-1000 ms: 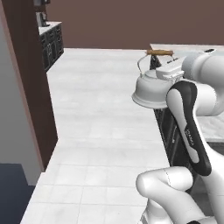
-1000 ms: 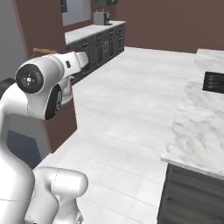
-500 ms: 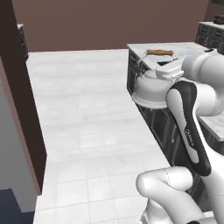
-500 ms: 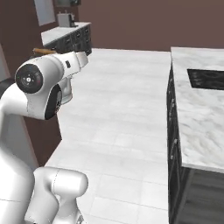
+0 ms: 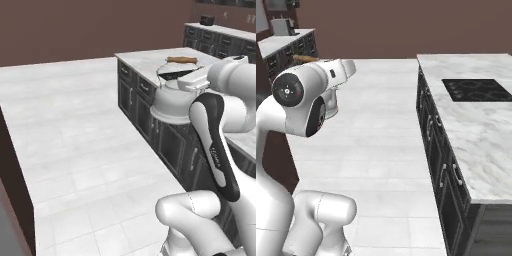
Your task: Pick the kettle from the cabinet and place it on a stove burner. Then pick the pot from the counter and place it on another stove burner. Finally, turn both burners on.
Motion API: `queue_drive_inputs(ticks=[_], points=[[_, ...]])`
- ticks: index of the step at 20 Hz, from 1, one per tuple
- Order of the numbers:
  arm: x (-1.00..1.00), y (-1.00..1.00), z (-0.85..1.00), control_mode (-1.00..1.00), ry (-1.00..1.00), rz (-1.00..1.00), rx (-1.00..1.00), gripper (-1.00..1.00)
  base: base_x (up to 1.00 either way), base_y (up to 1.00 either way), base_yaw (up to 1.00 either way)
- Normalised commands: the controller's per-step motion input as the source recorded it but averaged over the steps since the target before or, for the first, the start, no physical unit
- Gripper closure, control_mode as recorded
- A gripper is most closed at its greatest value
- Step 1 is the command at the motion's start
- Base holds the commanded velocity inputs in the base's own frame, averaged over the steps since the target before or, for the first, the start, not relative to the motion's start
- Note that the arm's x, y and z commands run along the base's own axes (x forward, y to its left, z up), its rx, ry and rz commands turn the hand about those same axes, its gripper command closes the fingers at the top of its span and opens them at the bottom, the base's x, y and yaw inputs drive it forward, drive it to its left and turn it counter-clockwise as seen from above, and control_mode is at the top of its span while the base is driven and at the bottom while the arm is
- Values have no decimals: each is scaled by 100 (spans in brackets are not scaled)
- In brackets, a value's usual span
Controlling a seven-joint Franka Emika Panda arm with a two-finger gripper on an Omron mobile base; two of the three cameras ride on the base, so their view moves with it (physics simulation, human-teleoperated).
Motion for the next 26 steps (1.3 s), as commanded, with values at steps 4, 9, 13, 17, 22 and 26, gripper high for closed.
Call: queue_drive_inputs(ticks=[4, 9, 13, 17, 22, 26], points=[[0, 0, 0, 100, 0, 0, 0, 100, 78, 12, -33], [0, 0, 0, 100, 0, 0, 0, 100, 75, 24, -35], [0, 0, 0, 100, 0, 0, 0, 100, 74, 43, -38], [0, 0, 0, 100, 0, 0, 0, 100, 72, 47, -38], [0, 0, 0, 100, 0, 0, 0, 100, 69, 50, -37], [0, 0, 0, 100, 0, 0, 0, 100, 65, 54, -38]])
